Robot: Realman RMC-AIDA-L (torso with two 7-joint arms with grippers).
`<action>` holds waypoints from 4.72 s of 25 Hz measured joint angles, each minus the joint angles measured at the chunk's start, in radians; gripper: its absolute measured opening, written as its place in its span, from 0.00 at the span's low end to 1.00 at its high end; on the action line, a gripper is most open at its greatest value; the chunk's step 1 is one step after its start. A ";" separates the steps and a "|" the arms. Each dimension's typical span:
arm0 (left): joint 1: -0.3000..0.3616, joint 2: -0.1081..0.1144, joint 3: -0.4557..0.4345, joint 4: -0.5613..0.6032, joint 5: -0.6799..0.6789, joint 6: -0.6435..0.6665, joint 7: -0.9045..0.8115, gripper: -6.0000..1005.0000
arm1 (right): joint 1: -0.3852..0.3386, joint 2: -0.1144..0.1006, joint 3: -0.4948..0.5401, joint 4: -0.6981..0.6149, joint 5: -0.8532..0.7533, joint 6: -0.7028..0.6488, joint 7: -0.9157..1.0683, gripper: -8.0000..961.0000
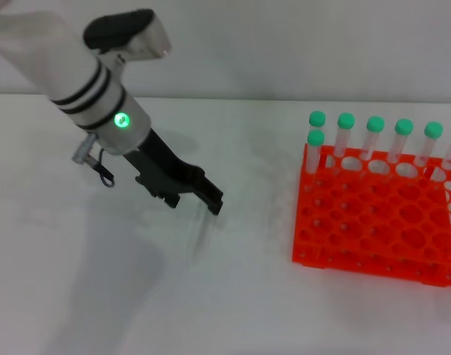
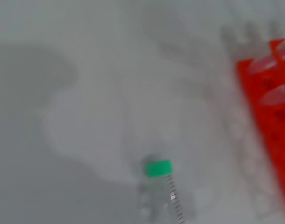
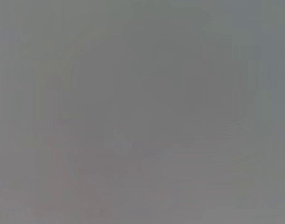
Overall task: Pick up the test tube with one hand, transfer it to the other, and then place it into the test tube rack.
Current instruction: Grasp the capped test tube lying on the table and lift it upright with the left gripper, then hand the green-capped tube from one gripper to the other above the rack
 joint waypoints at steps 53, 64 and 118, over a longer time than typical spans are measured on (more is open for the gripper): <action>-0.028 -0.081 -0.001 0.194 0.311 -0.237 -0.318 0.43 | 0.007 -0.003 0.002 -0.007 0.014 -0.011 0.000 0.90; -0.022 -0.080 -0.001 0.228 0.306 -0.285 -0.299 0.26 | 0.005 -0.005 0.003 -0.009 0.017 -0.011 0.000 0.90; 0.508 -0.099 -0.003 0.698 -1.104 -0.184 1.735 0.22 | -0.091 -0.179 -0.203 -0.532 -0.475 0.402 0.956 0.89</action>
